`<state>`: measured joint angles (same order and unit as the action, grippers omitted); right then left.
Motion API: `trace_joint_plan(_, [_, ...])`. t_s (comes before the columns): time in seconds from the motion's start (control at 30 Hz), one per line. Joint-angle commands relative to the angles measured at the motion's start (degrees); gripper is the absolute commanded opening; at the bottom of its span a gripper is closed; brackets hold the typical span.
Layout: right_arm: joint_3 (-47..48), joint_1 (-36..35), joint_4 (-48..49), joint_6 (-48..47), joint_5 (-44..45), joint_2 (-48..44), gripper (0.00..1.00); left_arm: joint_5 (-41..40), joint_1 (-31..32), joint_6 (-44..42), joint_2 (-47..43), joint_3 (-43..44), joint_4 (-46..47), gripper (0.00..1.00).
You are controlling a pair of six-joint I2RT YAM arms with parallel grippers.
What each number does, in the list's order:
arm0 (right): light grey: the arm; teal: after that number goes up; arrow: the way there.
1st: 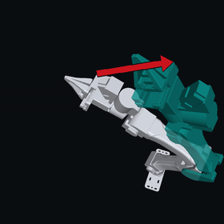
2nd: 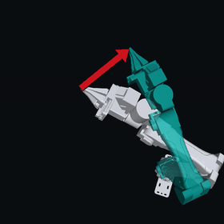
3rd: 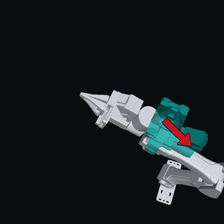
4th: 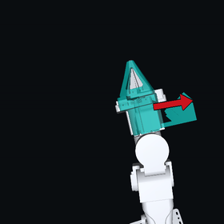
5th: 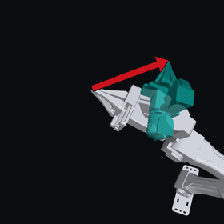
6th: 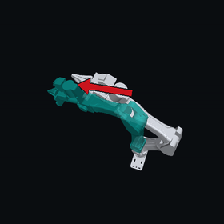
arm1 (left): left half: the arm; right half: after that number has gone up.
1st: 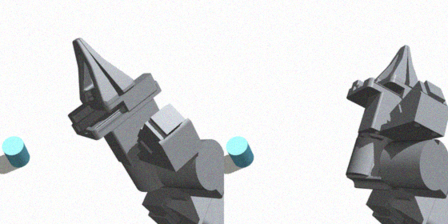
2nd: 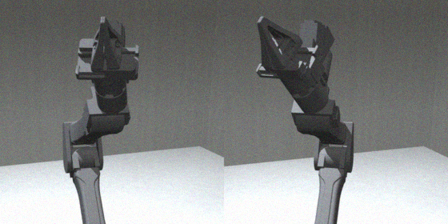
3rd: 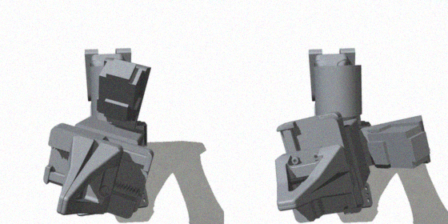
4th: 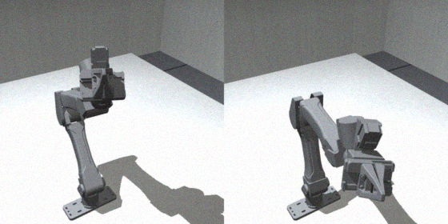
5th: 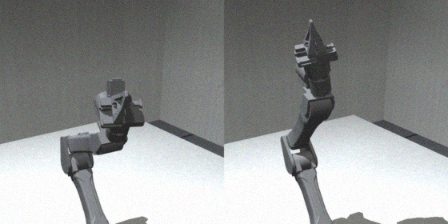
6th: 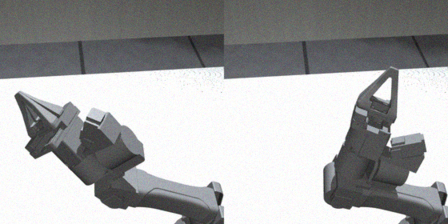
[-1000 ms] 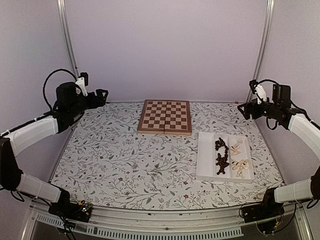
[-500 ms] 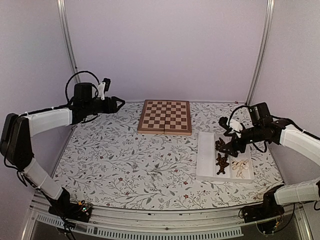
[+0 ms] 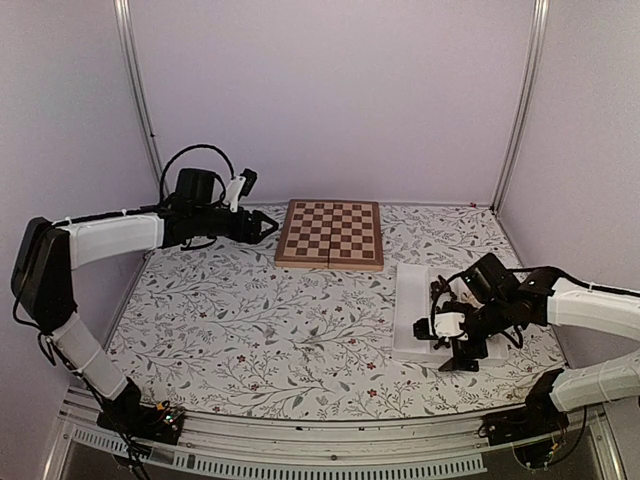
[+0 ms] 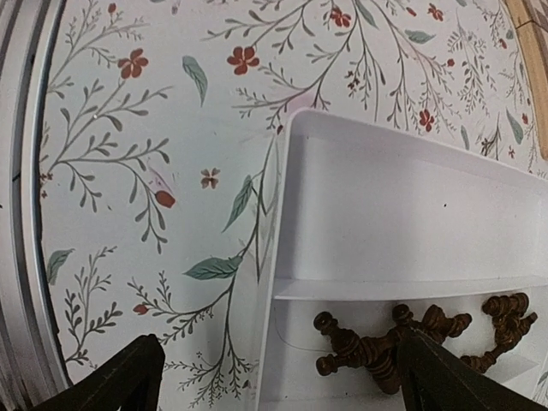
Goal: Set up the chess pieces on the board
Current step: Move the storage box to the center of the board, then adjust the chessboard at the center of the board.
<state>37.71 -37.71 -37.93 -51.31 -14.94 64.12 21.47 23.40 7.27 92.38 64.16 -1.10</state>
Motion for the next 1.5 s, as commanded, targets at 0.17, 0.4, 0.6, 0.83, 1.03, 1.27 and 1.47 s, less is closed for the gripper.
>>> trace_joint_plan(0.17, [-5.7,0.6,15.9,2.7,21.8,4.5,0.99,-1.5,1.8,-0.7,2.4,2.5,-3.2,0.80])
trace_joint_plan(0.4, [-3.8,10.6,19.0,1.0,21.2,7.5,0.99,-1.2,2.8,-0.6,3.3,2.5,-3.1,0.80])
trace_joint_plan(0.6, [6.4,11.5,1.7,-4.3,2.0,3.5,0.99,-4.6,3.0,0.4,3.8,2.1,-1.4,0.81])
trace_joint_plan(0.83, [23.4,11.5,5.1,2.1,-8.3,9.7,0.99,-9.3,2.6,8.2,9.4,5.8,-2.1,0.83])
trace_joint_plan(1.03, [37.5,11.8,15.3,15.5,-0.9,30.5,0.97,-9.9,1.4,12.6,19.4,16.4,-5.2,0.95])
trace_joint_plan(1.27, [53.4,13.3,16.2,32.9,-1.8,49.9,0.99,-11.6,-0.6,13.7,31.8,28.4,-7.1,0.96])
trace_joint_plan(1.47, [58.2,13.7,15.3,39.0,0.2,58.0,0.99,-9.8,-1.3,13.5,37.7,32.1,-4.7,0.91])
